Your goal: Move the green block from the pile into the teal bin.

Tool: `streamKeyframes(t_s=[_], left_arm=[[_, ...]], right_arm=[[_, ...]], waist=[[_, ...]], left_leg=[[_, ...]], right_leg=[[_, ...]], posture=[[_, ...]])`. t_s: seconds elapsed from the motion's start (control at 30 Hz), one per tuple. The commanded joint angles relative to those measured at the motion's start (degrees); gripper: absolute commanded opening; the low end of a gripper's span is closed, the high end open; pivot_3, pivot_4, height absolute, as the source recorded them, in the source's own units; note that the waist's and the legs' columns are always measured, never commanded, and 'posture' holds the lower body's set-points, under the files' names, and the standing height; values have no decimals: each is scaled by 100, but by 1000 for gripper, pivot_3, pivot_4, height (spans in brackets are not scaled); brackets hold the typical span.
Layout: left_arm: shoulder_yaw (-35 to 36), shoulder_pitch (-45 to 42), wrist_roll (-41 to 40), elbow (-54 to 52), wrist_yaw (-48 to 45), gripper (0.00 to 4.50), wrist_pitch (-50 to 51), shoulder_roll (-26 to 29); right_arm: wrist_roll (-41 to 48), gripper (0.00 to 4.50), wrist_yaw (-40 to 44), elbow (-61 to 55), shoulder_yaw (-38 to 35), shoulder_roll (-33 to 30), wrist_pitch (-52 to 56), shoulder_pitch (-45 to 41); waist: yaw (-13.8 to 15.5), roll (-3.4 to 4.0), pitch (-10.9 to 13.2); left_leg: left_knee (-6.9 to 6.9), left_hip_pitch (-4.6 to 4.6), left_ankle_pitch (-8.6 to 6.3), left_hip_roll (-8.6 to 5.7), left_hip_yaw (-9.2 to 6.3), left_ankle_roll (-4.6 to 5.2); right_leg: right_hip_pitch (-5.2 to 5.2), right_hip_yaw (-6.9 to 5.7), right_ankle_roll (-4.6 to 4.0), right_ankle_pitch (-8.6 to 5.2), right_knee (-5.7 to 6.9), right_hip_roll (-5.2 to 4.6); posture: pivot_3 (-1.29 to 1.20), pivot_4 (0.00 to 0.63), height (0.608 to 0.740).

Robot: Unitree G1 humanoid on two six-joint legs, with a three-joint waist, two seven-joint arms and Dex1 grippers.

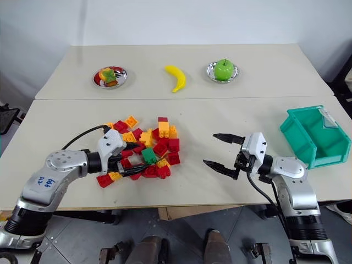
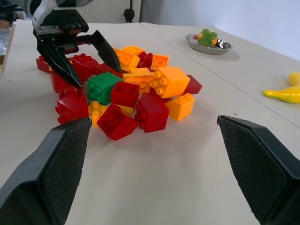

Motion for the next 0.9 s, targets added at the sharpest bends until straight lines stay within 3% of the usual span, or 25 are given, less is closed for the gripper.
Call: streamKeyframes(t_s=[0.03,0.23,0.47,0.67,0.77,0.9], left_arm=[[-125,-215,93,-63,165,3865,205,-158],[-268,-318,249,14,124,2093,233,-160],[-50,-572,184,231,-41,2080,-37,-126],[-149,-1575,-352,347,-1298,2080,-775,-253],[-581,-2169,-167,805,-1552,2080,-995,-635],[-1252,-3433,470,2953,-1346,2080,-1995,-2288]], right_arm=[[122,4500,-68,-268,-109,-28,-6,34],[114,4500,-130,-288,-93,3,-29,38],[112,4500,-137,-263,-113,-8,-67,39],[149,4500,-253,-326,-522,-252,-70,289],[136,4500,-328,-369,-815,-390,-128,578],[117,4500,-613,-444,-1562,-610,-182,1176]], waist=[[-3,-2,1],[-8,-2,1],[2,-2,1],[104,-6,3],[159,-6,3],[304,-11,6]], left_leg=[[1,0,0,0,0,0],[1,2,0,1,1,0],[1,2,0,0,2,0],[3,-1,0,-1,3,0],[4,-1,-1,-4,5,2],[14,-3,-1,-7,12,9]], right_leg=[[0,0,0,0,0,0],[0,1,0,0,0,1],[0,2,0,0,0,0],[0,1,0,0,-3,0],[1,2,2,1,-4,0],[6,3,9,5,-6,0]], posture=[[0,150,740],[0,150,740],[0,150,740],[0,150,740],[0,150,740],[0,150,740]])
